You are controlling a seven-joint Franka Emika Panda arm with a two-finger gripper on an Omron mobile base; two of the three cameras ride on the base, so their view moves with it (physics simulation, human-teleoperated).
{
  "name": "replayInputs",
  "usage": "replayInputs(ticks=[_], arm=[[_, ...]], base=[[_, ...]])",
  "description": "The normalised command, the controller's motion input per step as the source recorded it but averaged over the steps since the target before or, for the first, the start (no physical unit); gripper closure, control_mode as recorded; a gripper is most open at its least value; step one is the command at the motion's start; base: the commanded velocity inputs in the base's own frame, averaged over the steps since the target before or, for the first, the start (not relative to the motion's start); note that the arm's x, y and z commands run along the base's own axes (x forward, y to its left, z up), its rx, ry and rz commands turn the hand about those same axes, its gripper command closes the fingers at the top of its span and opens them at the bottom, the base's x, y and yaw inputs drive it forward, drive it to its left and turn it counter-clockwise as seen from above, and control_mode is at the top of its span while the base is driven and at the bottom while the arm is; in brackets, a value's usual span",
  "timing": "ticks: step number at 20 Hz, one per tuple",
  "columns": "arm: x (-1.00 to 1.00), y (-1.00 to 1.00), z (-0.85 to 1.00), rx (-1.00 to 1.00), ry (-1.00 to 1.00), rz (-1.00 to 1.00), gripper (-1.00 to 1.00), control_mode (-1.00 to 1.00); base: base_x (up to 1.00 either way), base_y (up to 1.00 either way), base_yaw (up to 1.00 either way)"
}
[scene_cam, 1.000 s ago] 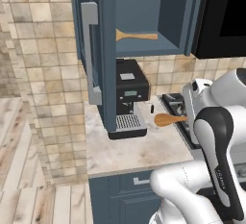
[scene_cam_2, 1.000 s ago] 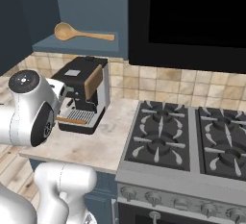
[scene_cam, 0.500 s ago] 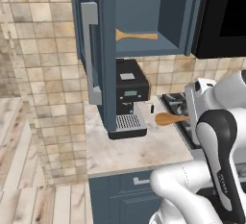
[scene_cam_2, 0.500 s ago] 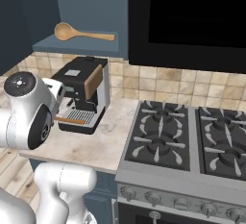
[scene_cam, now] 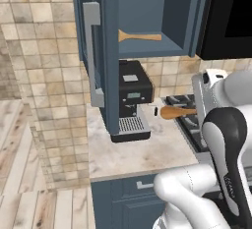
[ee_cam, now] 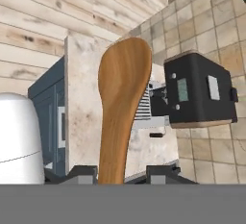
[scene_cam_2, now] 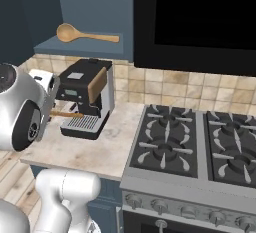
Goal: Organize the utensils by type. Pick up the wooden spoons from the counter and place them in the open cabinet. Then pick up the metallic utensils from the counter and place them in the open drawer.
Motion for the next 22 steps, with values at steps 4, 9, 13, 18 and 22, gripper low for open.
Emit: replayInputs(ticks=[4,9,13,18,22], arm=[[0.04,0.08,0.69,-0.18,0.0,0.0,1.0,-1.0],[0.01,0.0,0.64,-0.09,-0.02,0.2,1.0,-1.0],[0.03,0.0,0.55,-0.01,-0.09,0.27,1.0,-1.0],[0.15,0.02,0.23,0.0,-0.11,0.18,1.0,-1.0],[0.1,0.12,0.03,0.0,-0.09,0.01,1.0,-1.0]], base=[[0.0,0.0,0.0],[0.0,0.0,0.0],[0.0,0.0,0.0],[0.0,0.0,0.0],[0.0,0.0,0.0]])
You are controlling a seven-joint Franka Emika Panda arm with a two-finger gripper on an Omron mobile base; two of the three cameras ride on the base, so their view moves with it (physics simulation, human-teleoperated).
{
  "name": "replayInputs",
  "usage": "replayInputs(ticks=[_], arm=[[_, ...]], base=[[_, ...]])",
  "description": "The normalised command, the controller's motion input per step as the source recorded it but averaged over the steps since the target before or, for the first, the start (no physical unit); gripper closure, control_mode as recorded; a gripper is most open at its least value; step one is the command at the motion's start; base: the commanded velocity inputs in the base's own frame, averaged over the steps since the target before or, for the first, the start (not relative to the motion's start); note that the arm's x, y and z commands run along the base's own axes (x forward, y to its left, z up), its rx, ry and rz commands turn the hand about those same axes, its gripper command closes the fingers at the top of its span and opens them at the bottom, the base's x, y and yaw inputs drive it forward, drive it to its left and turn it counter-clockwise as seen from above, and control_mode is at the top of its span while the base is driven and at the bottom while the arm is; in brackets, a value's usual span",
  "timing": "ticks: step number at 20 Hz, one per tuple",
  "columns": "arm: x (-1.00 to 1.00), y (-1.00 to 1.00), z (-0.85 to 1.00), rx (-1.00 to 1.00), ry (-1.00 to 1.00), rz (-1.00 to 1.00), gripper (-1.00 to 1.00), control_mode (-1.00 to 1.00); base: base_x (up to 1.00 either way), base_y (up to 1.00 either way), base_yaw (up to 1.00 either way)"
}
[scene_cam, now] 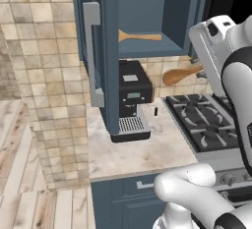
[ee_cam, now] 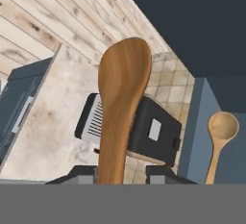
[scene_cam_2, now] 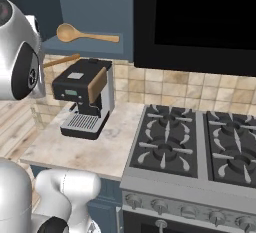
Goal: Organize the utensils by type. Pick up the wooden spoons from the counter and place them in the open cabinet. Then pick up the metallic utensils from the counter and place them in the open drawer.
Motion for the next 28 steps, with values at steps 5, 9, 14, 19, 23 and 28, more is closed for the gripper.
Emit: replayInputs(ticks=[5,9,14,19,23,28], arm=[[0.14,0.11,0.06,0.0,-0.06,-0.05,1.0,-1.0],[0.31,0.04,0.1,0.06,-0.02,0.0,1.0,-1.0],[0.39,0.0,0.02,0.01,0.0,0.02,1.0,-1.0],[0.55,0.0,0.01,0.0,-0.02,0.08,1.0,-1.0],[0.6,0.13,0.0,0.0,-0.06,0.03,1.0,-1.0],[0.59,0.15,-0.01,0.07,-0.02,0.0,1.0,-1.0]], base=[[0.0,0.0,0.0],[0.0,0.0,0.0],[0.0,0.0,0.0],[0.0,0.0,0.0],[0.0,0.0,0.0],[0.0,0.0,0.0]])
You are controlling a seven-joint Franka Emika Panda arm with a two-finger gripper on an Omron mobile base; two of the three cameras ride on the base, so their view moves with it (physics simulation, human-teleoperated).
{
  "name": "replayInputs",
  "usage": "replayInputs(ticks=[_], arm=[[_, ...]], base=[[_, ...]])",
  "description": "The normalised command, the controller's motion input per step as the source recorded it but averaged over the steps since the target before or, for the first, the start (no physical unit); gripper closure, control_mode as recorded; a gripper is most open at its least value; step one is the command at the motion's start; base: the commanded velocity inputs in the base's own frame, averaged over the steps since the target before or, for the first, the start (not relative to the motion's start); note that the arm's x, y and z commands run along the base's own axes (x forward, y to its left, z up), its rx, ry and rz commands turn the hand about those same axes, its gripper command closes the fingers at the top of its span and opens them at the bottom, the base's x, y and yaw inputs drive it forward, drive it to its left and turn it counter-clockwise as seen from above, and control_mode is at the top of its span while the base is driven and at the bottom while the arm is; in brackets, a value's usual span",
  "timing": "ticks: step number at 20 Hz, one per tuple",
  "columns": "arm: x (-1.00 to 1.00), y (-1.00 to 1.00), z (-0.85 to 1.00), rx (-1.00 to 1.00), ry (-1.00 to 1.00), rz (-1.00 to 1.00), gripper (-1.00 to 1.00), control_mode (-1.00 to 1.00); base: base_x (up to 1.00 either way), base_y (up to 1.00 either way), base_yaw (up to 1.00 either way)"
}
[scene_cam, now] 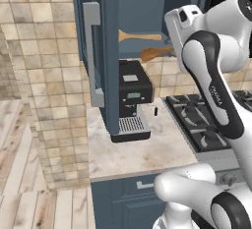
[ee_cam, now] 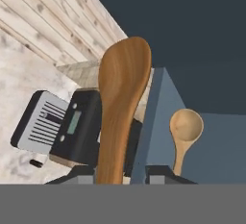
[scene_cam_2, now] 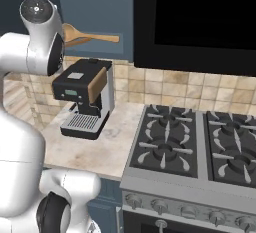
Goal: Organize the utensils by type. Pick up the wooden spoons from the counter and place them in the open cabinet. Then pick up the metallic utensils from the counter and place them in the open drawer.
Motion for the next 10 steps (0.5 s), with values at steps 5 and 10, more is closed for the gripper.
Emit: replayInputs(ticks=[5,10], arm=[[0.5,0.21,0.0,0.1,-0.06,0.0,1.0,-1.0],[0.44,0.1,0.0,0.15,0.0,0.0,1.0,-1.0]], base=[[0.0,0.0,0.0],[0.0,0.0,0.0]])
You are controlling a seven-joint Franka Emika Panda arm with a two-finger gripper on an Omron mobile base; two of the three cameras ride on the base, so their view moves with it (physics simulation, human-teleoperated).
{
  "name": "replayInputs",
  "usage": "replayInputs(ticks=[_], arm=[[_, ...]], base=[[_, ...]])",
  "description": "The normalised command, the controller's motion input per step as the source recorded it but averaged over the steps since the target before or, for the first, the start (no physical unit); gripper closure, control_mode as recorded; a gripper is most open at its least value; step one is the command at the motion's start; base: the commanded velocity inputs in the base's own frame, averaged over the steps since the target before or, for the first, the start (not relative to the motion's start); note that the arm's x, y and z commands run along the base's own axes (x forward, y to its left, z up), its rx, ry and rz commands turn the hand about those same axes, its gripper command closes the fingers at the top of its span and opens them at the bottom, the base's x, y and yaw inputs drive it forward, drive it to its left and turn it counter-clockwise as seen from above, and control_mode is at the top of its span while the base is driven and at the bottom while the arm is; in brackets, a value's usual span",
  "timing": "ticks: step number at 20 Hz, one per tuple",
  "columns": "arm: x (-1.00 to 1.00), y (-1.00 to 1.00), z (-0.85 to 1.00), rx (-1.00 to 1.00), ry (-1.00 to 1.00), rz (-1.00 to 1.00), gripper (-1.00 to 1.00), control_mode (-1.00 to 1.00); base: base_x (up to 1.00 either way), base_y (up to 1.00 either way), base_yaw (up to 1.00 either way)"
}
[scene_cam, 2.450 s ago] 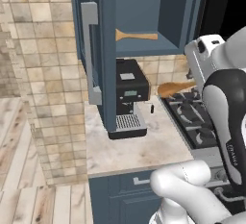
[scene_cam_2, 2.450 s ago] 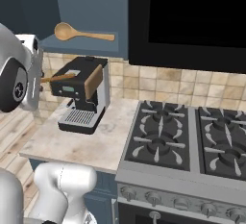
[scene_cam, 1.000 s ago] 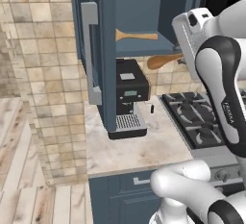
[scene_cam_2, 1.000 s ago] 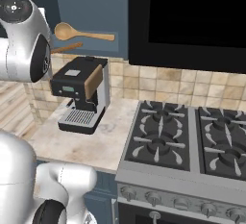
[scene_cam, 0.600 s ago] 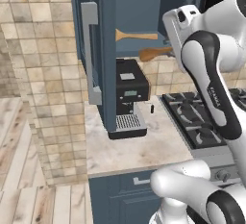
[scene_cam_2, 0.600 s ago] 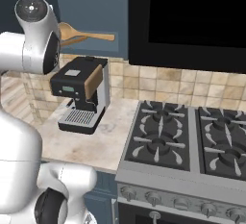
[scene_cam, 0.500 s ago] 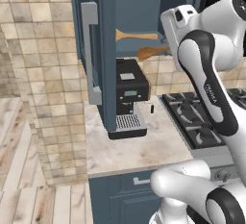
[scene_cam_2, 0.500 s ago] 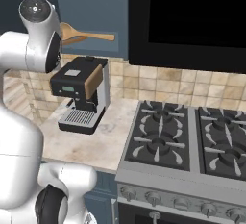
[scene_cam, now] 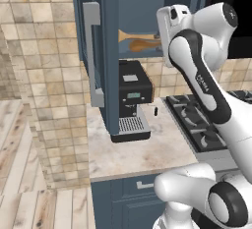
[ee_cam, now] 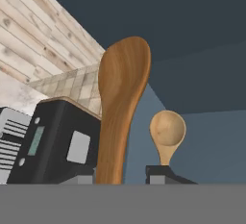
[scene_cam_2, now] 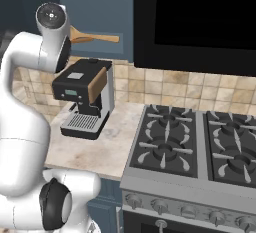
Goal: Organize the utensils by type. Pick up the wooden spoons from the counter and place them in the open cabinet. Then pick up the metallic utensils from the counter and place them in the open drawer.
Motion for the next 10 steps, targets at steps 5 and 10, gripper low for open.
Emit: replayInputs(ticks=[5,10], arm=[[0.44,0.0,-0.02,0.13,0.0,0.01,1.0,-1.0],[0.43,0.0,-0.08,0.08,0.0,0.04,1.0,-1.0]], base=[[0.0,0.0,0.0],[0.0,0.0,0.0]])
